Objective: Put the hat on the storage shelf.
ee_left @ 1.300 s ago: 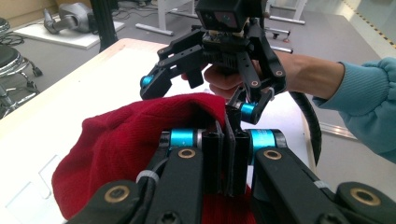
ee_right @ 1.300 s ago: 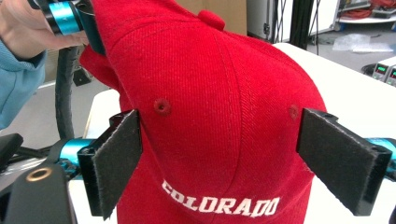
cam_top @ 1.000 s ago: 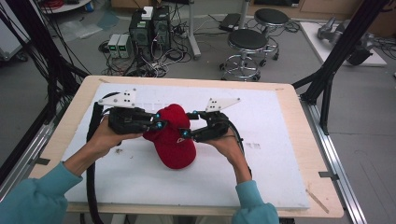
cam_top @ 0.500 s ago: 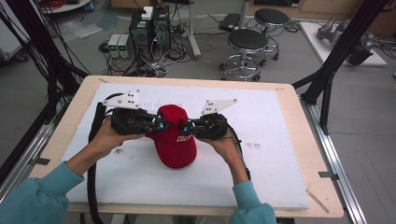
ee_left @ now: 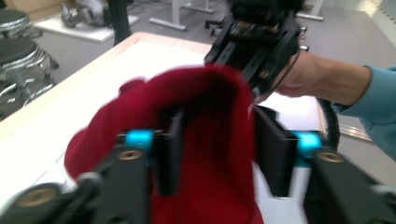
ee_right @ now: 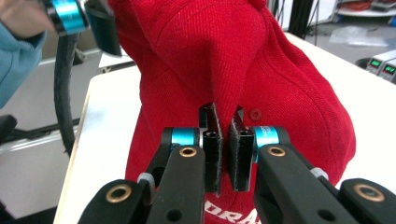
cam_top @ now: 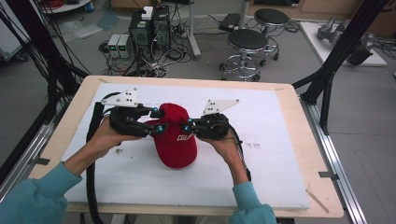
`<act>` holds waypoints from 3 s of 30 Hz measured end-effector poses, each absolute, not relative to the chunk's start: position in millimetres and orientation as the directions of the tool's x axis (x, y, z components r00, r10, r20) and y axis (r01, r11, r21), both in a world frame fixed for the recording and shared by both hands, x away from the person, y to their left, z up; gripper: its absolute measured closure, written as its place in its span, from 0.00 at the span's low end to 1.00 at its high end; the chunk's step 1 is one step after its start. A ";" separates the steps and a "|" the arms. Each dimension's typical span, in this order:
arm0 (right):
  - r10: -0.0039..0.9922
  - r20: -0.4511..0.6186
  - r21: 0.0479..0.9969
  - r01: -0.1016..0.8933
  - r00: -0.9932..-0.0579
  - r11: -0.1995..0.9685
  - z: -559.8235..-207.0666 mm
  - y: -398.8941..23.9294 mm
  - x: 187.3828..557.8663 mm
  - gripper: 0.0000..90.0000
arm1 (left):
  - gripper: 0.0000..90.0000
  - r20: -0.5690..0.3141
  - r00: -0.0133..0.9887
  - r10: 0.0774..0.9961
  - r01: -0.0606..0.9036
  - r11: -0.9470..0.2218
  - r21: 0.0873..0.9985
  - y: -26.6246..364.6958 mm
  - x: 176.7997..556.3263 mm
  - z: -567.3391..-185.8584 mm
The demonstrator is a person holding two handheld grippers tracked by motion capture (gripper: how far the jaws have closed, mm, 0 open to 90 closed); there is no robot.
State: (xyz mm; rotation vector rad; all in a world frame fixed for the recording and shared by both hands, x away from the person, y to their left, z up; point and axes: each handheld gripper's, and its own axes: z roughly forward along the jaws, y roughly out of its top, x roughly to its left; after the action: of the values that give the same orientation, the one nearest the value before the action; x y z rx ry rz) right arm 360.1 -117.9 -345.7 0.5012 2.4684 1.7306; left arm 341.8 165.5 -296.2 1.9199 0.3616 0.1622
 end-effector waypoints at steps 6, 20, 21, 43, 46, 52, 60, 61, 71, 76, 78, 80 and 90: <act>0.334 0.105 0.935 0.208 -0.937 0.289 -341.8 -122.6 358.5 0.96 | 0.16 -0.100 0.924 0.368 0.219 -0.300 0.928 173.9 343.7 -299.8; 0.359 0.083 0.949 0.184 -0.930 0.257 -330.2 -130.5 350.7 0.96 | 0.14 -0.118 0.906 0.407 0.254 -0.299 0.920 193.0 333.5 -317.1; 0.358 0.087 0.950 0.186 -0.930 0.252 -329.6 -131.3 350.5 0.96 | 0.14 -0.120 0.905 0.407 0.258 -0.303 0.918 193.3 332.6 -318.9; 0.360 0.057 0.967 0.141 -0.931 0.212 -318.7 -133.0 340.7 0.96 | 0.35 -0.221 0.922 0.317 0.315 -0.284 0.906 171.1 312.2 -366.0; 0.355 0.054 0.969 0.135 -0.933 0.207 -318.3 -132.6 339.9 0.96 | 0.43 -0.224 0.927 0.301 0.307 -0.264 0.914 169.6 312.7 -365.4; 0.355 0.049 0.972 0.127 -0.934 0.199 -317.3 -133.0 338.5 0.96 | 0.64 -0.221 0.932 0.287 0.296 -0.249 0.922 170.2 312.8 -365.2; 0.350 0.051 0.974 0.124 -0.935 0.191 -318.0 -129.2 338.5 0.96 | 0.87 -0.227 0.926 0.302 0.300 -0.224 0.927 173.2 313.2 -363.5; 0.350 0.052 0.974 0.125 -0.935 0.188 -318.0 -128.5 338.2 0.96 | 0.89 -0.230 0.926 0.299 0.302 -0.221 0.927 173.2 313.3 -363.7; 0.331 0.045 0.979 0.108 -0.942 0.172 -317.4 -127.5 337.2 0.94 | 0.94 -0.230 0.914 0.334 0.310 -0.213 0.927 176.2 313.0 -362.3; 0.330 0.047 0.980 0.107 -0.943 0.165 -317.4 -127.8 337.9 0.81 | 0.95 -0.228 0.912 0.342 0.314 -0.221 0.923 176.3 312.8 -362.3; 0.338 0.049 0.981 0.109 -0.940 0.162 -317.6 -127.8 338.2 0.64 | 0.95 -0.227 0.910 0.346 0.313 -0.218 0.924 176.7 312.8 -362.3; 0.369 0.065 0.981 0.127 -0.927 0.145 -317.5 -128.9 338.8 0.45 | 0.95 -0.215 0.909 0.356 0.305 -0.221 0.926 177.7 312.7 -361.9; 0.492 0.077 0.977 0.165 -0.867 0.137 -319.9 -142.8 333.8 0.00 | 0.95 -0.182 0.885 0.429 0.283 -0.184 0.941 188.1 315.1 -359.8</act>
State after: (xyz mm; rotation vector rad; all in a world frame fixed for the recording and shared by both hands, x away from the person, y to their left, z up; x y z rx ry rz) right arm 333.8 -142.8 -319.9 0.6419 2.1539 1.7944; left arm 315.1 188.1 -359.8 1.7820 0.5392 0.1431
